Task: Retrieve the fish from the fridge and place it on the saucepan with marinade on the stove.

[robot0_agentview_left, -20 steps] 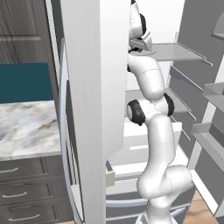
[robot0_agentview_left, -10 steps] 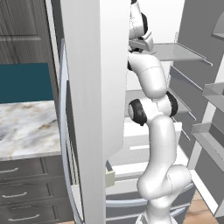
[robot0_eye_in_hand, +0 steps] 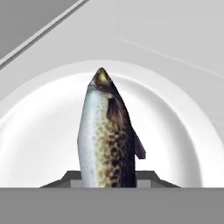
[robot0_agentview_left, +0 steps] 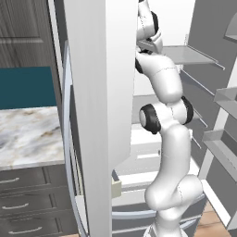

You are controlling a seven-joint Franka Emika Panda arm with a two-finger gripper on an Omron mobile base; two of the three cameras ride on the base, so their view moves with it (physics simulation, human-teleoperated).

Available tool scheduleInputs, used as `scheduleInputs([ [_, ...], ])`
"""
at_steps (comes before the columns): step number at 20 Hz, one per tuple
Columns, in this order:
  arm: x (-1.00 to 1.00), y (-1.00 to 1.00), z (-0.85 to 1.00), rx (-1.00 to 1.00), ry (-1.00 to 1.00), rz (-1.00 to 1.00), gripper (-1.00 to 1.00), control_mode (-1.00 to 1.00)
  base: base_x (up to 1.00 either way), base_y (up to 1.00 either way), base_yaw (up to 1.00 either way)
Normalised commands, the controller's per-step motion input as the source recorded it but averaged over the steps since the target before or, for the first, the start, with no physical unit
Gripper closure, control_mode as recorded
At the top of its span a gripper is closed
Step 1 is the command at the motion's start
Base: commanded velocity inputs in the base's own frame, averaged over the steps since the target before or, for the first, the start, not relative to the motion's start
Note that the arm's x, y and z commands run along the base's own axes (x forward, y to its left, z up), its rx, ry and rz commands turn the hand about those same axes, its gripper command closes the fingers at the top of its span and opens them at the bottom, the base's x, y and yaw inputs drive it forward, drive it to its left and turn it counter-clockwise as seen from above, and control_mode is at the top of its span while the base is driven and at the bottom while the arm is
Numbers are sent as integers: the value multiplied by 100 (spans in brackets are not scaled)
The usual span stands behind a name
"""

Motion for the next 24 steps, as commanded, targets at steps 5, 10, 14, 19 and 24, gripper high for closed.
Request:
scheduleInputs([
  [5,-50,5,0,-1,-33,0,100,-100,0,0,0],
  [10,-73,0,0,-3,-29,0,100,-100,0,0,0],
  [14,-68,0,7,-9,-13,0,100,-100,0,0,0],
  [19,-54,0,3,-14,-18,0,100,-100,0,0,0],
  [24,-49,0,33,-6,-25,0,100,-100,0,0,0],
])
